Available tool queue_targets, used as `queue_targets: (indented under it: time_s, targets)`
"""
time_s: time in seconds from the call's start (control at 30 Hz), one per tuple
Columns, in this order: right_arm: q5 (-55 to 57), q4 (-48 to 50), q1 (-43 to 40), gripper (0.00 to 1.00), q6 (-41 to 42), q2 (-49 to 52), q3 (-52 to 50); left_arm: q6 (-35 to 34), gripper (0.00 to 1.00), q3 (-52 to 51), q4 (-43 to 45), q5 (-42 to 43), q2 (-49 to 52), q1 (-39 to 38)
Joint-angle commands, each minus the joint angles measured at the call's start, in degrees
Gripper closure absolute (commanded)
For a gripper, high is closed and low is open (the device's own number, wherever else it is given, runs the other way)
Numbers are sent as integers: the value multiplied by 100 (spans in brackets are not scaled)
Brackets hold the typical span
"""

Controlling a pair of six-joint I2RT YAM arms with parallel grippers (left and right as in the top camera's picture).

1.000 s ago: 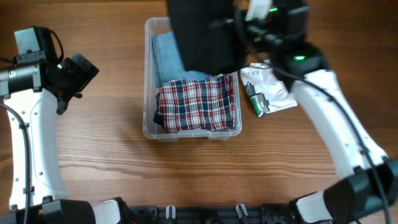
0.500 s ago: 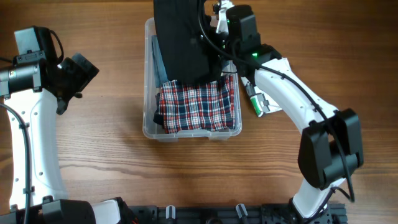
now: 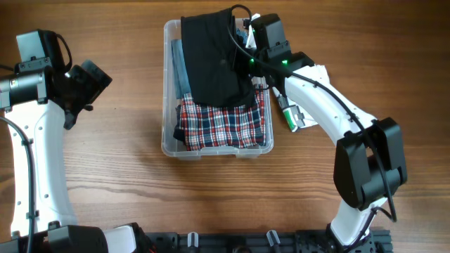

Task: Pack container
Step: 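Carry the black garment into the container and lower it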

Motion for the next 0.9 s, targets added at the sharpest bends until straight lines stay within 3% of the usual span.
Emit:
queue_targets:
  time_s: [0.0,0.27,0.33,0.47,0.6,0.87]
  targets:
    - [103,-2,-13,96,160,101,55,2,0,50,0,24,-17,31]
    - [-59,-155,2,96,310,101,55,2,0,50,0,24,-17,31]
    - [-57,-225,2,47,267,101,55,2,0,50,0,24,-17,31]
    - [-57,-197,-15,23,57,83,61,2,0,50,-2,24,-17,31]
    - [-28,-55,-31,15,-485,-72,74,2,0,50,0,24,-17,31]
    - [962,262,-42,13,-1213,-907,116,2,0,50,0,24,-17,31]
